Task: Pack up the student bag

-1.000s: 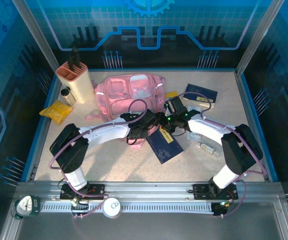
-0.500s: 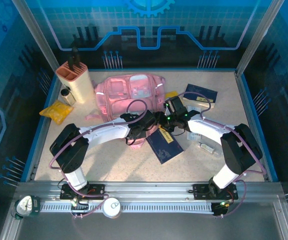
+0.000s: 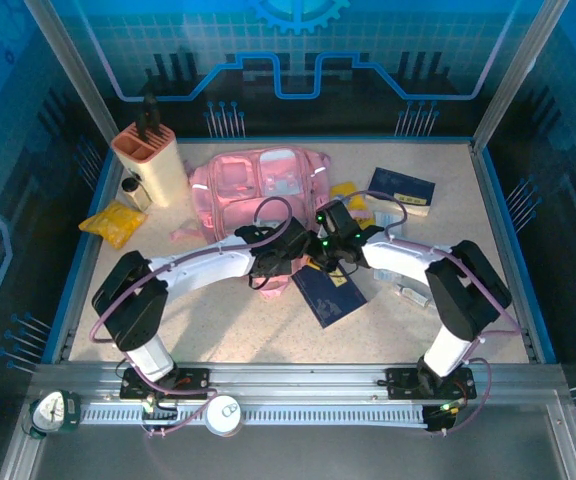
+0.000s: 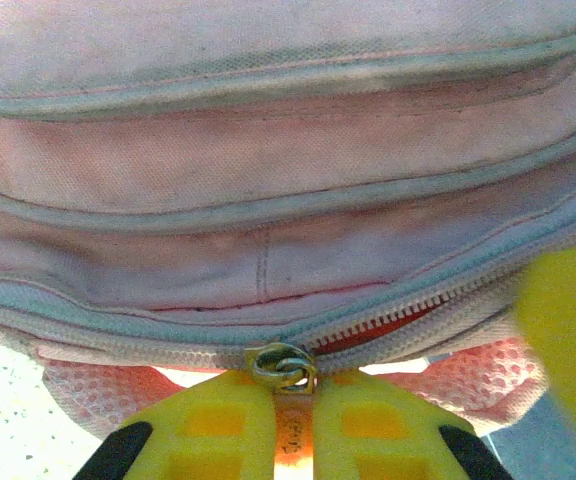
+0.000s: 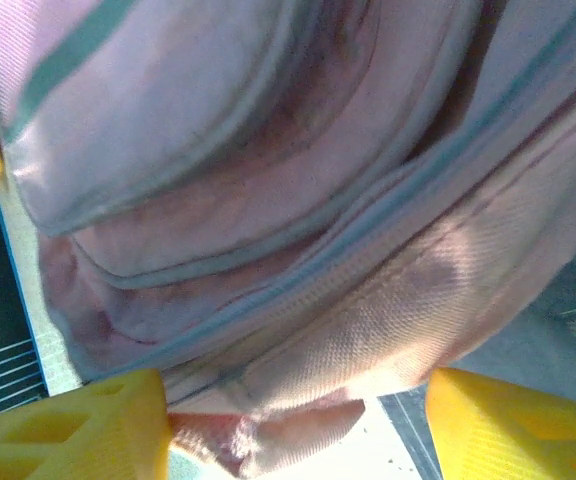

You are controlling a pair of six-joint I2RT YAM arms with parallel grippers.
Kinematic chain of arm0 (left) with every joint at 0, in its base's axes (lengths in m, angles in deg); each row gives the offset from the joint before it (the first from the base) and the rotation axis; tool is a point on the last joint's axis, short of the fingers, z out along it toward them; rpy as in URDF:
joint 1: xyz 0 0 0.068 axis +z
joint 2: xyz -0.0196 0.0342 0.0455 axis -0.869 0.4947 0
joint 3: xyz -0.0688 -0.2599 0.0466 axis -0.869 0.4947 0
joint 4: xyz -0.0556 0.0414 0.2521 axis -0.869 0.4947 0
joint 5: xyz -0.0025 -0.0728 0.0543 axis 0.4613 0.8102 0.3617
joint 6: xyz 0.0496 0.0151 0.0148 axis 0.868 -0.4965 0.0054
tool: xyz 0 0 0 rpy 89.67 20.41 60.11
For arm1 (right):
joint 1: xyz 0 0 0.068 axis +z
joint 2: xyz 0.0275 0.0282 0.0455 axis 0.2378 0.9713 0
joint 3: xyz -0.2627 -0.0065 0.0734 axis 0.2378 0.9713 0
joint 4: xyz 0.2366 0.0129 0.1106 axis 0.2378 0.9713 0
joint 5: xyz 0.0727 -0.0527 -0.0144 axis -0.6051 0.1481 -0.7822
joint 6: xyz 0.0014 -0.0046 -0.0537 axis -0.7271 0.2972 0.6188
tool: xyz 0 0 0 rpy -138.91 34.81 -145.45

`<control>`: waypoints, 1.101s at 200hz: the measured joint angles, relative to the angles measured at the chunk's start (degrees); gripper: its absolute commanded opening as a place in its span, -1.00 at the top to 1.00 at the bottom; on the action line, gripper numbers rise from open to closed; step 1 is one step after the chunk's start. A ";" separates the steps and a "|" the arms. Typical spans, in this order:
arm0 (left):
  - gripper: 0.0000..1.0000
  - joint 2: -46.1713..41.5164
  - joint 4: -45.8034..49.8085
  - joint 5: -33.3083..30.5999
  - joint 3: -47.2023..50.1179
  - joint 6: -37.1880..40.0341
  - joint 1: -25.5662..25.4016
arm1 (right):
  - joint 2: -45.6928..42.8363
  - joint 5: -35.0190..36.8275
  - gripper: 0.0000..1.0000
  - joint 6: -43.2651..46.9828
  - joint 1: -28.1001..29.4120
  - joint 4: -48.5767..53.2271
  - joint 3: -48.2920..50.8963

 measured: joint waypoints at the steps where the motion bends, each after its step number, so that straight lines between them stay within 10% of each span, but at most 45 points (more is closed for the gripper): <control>1: 0.99 -0.07 0.00 0.00 0.00 0.02 0.00 | 0.09 0.00 -0.27 -0.04 0.04 -0.02 -0.02; 78: 1.00 -3.65 0.04 1.03 3.41 2.45 1.79 | 3.39 1.25 1.00 -0.31 0.28 -0.24 -2.71; 206: 1.00 -11.02 -4.87 6.84 12.48 5.90 9.38 | 1.11 0.13 1.00 12.74 -11.56 7.26 -5.18; 220: 1.00 -10.99 -5.73 8.41 12.61 5.88 9.49 | 1.11 0.79 0.48 13.42 -12.09 8.35 -6.05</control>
